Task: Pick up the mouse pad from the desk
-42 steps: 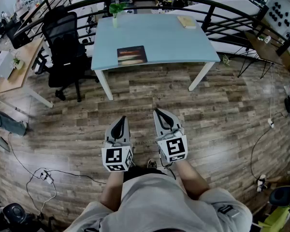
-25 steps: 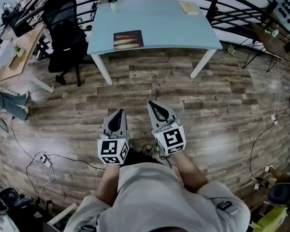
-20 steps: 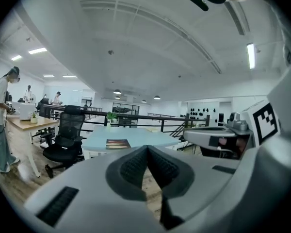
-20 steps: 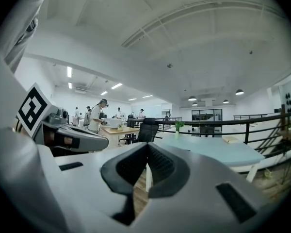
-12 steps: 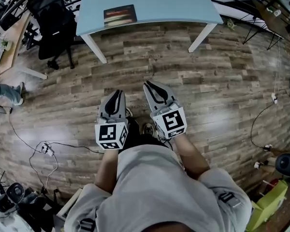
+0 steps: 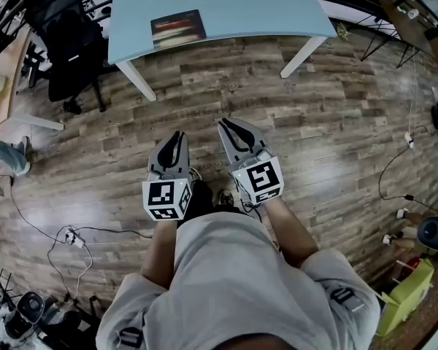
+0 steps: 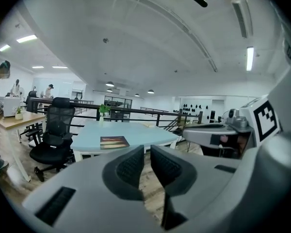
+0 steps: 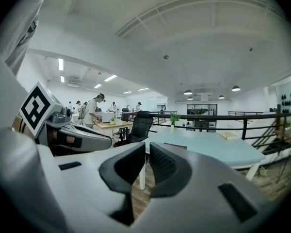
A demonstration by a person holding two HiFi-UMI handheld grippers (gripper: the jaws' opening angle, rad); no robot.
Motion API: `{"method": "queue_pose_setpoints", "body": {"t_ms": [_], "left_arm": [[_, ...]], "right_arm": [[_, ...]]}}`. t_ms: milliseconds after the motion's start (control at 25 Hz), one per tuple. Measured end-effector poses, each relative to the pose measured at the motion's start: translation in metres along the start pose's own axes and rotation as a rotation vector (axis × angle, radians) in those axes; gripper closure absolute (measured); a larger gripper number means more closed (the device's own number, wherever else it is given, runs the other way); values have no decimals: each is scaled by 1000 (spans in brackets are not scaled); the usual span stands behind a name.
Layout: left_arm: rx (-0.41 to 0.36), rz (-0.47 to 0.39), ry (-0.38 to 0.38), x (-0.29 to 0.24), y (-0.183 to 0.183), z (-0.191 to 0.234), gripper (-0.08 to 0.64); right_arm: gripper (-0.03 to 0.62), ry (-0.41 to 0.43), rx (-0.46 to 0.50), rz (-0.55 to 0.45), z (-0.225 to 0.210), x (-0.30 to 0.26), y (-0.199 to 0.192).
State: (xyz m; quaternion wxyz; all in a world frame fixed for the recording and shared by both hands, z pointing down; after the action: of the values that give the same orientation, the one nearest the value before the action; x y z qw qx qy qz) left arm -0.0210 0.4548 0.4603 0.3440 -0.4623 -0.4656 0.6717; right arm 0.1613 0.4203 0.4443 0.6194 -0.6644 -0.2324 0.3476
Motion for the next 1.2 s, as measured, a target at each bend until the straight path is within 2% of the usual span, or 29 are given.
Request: {"method": "queue_pose_setpoints", "body": {"t_ms": [200, 440, 640, 840, 1200], "left_arm": [[0, 0, -44, -23, 13, 37, 506], [-9, 0, -77, -41, 24, 76, 506], [-12, 5, -73, -49, 30, 102, 506], [2, 23, -58, -60, 28, 122, 506], [-5, 52, -38, -111, 38, 143, 506]], "right_arm": [[560, -16, -37, 28, -2, -36, 2], [560, -54, -13, 54, 3, -73, 6], [560, -64, -13, 66, 6, -103, 8], [560, -41, -8, 77, 4, -128, 6], [561, -16, -11, 86, -35, -179, 7]]}}
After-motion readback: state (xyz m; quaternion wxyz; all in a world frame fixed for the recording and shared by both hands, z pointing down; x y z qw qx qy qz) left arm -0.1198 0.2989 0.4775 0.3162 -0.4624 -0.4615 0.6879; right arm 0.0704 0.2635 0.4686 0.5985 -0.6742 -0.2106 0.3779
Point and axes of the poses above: the fingertips, and each gripper's own axes: x backward along the fingers, z to its left, y out of its top, the point moved 8 cm from there along x, backward along the fingers, and after that the axes turned 1 degree about y, right-handed, at the moved point
